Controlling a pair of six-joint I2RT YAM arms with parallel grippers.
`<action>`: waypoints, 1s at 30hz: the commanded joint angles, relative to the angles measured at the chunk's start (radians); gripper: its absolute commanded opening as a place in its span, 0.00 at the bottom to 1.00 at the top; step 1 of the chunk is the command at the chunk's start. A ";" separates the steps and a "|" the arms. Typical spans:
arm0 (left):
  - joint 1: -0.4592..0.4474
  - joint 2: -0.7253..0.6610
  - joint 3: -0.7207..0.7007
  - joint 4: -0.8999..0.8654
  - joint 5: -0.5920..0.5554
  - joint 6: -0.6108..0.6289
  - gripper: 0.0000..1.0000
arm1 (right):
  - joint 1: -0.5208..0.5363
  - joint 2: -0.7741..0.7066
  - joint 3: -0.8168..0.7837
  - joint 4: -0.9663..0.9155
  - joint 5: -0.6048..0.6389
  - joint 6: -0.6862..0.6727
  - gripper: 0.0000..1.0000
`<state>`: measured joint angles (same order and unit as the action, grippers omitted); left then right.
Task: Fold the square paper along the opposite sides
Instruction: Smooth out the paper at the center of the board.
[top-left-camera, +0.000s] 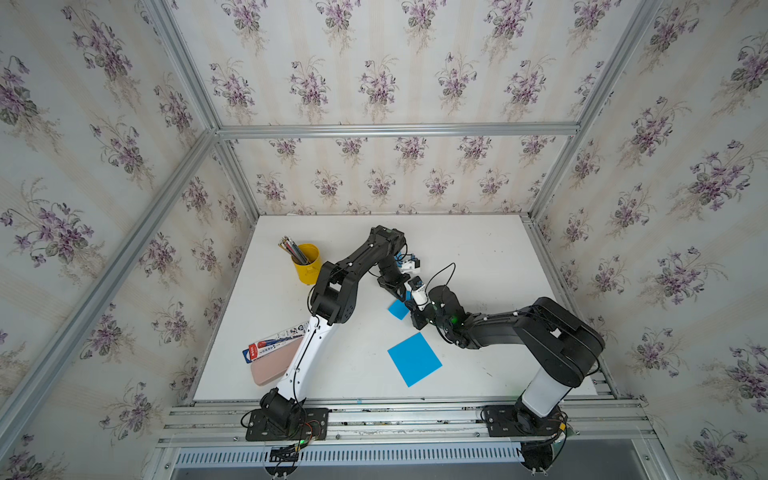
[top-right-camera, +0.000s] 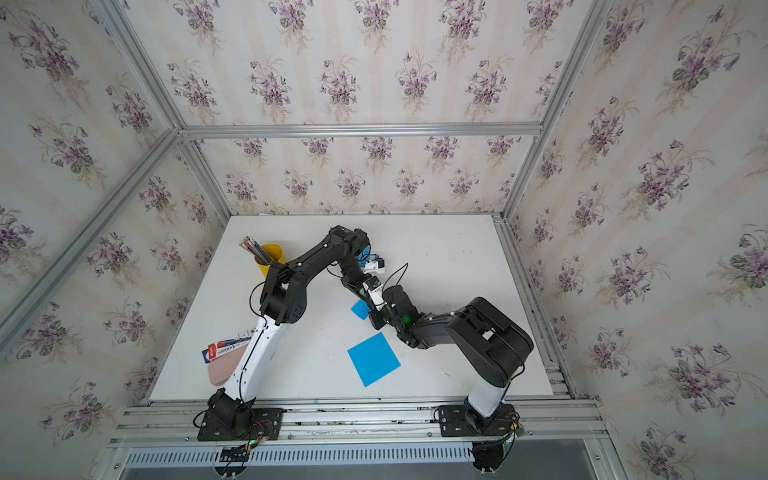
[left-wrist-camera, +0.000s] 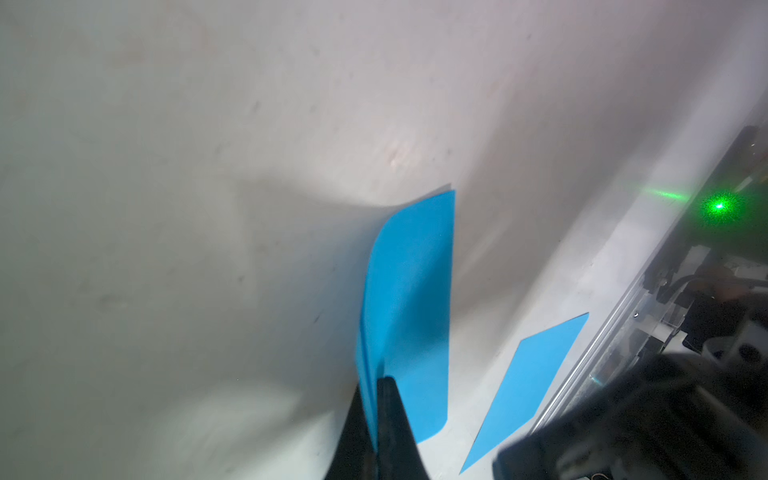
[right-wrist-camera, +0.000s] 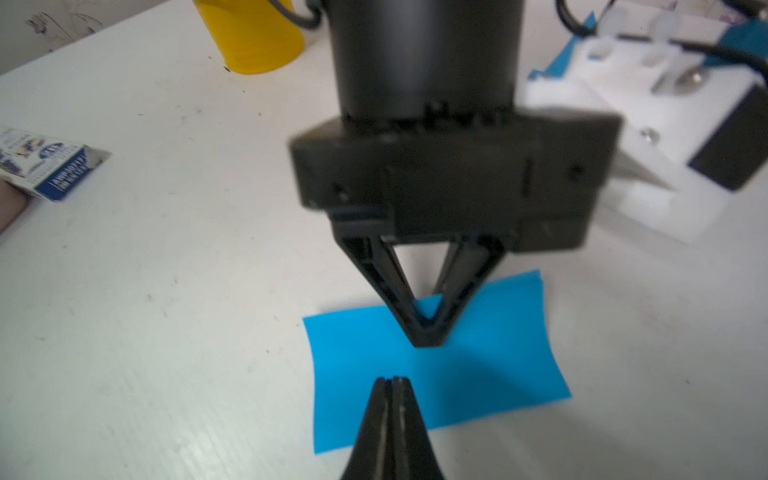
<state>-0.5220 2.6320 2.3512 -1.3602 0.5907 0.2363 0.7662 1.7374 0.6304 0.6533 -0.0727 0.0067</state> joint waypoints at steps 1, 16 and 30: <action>-0.001 0.017 -0.012 0.010 -0.093 0.003 0.00 | 0.019 0.045 0.023 0.019 -0.021 0.000 0.00; 0.007 0.022 -0.009 0.013 -0.100 0.006 0.00 | 0.065 0.111 -0.049 -0.015 0.004 0.007 0.00; 0.017 0.020 -0.009 0.015 -0.097 0.006 0.00 | 0.075 0.091 -0.107 -0.026 -0.014 0.059 0.00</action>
<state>-0.5095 2.6358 2.3482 -1.3724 0.6144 0.2363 0.8394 1.8267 0.5346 0.7773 -0.0616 0.0399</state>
